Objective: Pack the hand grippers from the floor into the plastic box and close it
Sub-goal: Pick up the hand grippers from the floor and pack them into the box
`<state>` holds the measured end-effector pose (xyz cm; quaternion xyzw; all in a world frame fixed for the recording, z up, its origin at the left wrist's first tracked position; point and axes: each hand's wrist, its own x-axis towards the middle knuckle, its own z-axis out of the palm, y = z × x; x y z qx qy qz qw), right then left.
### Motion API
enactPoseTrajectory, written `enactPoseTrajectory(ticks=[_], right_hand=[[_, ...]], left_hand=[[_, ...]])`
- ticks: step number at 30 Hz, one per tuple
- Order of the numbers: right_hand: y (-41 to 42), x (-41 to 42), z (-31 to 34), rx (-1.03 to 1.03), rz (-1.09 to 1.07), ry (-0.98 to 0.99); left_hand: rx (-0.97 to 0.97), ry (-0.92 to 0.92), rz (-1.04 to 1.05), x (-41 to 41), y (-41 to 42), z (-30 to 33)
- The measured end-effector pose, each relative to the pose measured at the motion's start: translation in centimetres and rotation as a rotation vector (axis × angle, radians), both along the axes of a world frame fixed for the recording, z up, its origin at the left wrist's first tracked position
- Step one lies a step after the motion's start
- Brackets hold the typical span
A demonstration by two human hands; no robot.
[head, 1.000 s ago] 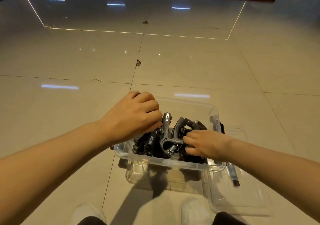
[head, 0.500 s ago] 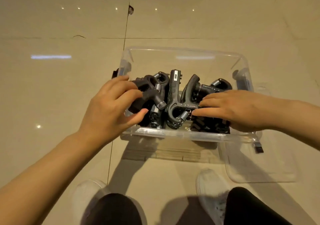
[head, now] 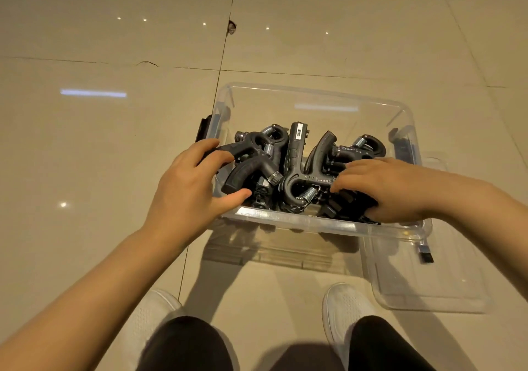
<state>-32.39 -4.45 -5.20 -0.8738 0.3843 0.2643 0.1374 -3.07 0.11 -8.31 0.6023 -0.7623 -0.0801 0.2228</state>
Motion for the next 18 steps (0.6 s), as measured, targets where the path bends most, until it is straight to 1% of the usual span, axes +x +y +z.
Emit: enactPoseTrajectory(ticks=[2,5,7,9,12,15,18], right_hand=[[-0.1,0.7,0.0,-0.038,-0.079,-0.115],[0.1,2.0,0.1,0.002,-0.163,-0.304],[0.6,2.5,0.1,0.005,-0.162,-0.364],[1.3,2.1,-0.4,-0.047,-0.164,-0.39],[2.7,0.9,-1.2,-0.128,-0.24,-0.479],[3.4,1.5,-1.3,-0.137,-0.438,-0.648],[2.4,3.7,-0.6,-0.034,-0.758,-0.985]], left_hand=[[0.009,0.068,0.02,-0.1,0.4,-0.1],[-0.035,0.104,0.021,-0.2,0.5,0.1],[-0.085,0.122,0.038,-0.5,0.2,0.4],[-0.126,0.14,0.065,-0.8,-0.4,1.0],[-0.177,0.185,0.087,-1.2,-1.4,1.9],[-0.173,0.339,0.141,-2.1,-1.7,2.7],[-0.15,0.449,0.169,-3.8,-0.8,2.7]])
